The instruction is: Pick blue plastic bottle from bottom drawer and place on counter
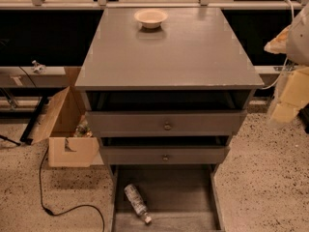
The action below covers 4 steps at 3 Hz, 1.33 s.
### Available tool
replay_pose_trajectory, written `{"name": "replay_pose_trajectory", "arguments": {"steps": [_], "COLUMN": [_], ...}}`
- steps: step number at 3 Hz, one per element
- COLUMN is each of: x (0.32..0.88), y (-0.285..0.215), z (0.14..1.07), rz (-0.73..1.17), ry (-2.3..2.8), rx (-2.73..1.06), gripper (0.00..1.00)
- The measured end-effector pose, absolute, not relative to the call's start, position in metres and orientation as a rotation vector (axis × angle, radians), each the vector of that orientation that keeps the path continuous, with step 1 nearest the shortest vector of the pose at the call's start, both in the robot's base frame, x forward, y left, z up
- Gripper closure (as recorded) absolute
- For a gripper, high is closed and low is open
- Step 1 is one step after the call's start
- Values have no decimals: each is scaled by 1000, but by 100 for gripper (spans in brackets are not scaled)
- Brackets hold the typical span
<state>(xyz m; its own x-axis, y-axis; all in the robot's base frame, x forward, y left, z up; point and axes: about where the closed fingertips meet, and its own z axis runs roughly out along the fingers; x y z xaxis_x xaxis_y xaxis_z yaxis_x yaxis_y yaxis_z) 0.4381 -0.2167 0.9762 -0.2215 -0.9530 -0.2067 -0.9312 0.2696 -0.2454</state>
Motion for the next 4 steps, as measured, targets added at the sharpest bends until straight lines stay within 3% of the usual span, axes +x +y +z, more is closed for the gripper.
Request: {"name": "replay_pose_trajectory", "arguments": {"steps": [2, 4], "x": [438, 426], "y": [-210, -155], "z": [953, 813], "rz": [-3, 421], "ry": [2239, 2285], "rx": [-1707, -1545], "gripper": [0, 0]}}
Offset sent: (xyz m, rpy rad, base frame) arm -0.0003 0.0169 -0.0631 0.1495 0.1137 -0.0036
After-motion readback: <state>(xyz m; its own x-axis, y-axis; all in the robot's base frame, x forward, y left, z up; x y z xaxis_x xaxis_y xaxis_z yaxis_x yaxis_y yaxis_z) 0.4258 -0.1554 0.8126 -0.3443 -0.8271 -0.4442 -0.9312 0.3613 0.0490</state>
